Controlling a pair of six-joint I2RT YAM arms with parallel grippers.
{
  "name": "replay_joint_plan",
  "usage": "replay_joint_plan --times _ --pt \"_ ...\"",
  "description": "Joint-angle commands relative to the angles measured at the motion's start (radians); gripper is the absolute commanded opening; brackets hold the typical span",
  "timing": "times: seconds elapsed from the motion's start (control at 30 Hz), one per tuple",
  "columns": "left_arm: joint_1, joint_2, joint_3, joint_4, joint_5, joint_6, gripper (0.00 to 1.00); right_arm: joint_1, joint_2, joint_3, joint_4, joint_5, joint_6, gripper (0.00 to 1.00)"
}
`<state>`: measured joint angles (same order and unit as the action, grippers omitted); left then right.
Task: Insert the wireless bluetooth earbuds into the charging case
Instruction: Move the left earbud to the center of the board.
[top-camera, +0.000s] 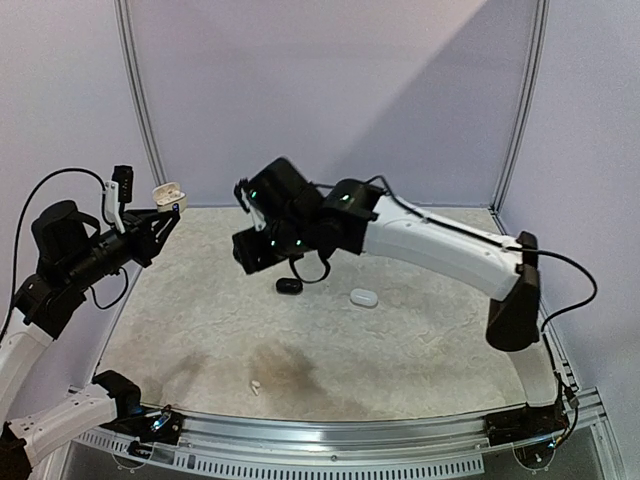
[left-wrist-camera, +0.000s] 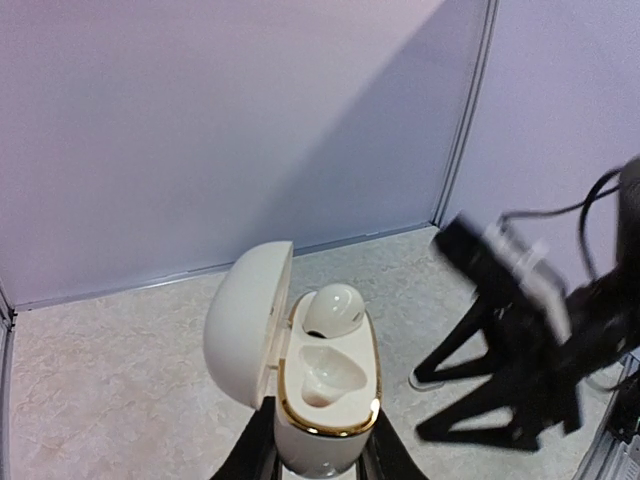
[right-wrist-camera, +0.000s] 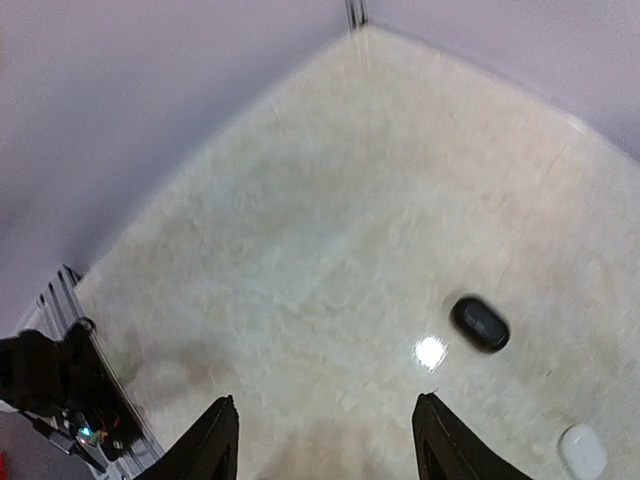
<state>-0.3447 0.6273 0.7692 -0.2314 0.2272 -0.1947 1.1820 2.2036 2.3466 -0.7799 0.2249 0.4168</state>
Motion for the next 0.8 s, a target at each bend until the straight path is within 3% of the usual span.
replay_joint_plan --times 0.0,0.37,0.77 --pt "0.024 -0.016 -0.024 -0.032 -0.005 0.003 0.00 0.028 0.176 0.039 -0.258 -0.144 0.138 0.63" --pt "0.029 -0.013 -0.035 -0.008 0.037 -0.015 0.00 0.127 0.356 0.053 -0.190 -0.186 0.077 0.66" --pt "0.028 -0.036 -0.048 0.002 0.040 -0.022 0.00 0.159 0.421 0.054 -0.205 -0.155 0.035 0.56"
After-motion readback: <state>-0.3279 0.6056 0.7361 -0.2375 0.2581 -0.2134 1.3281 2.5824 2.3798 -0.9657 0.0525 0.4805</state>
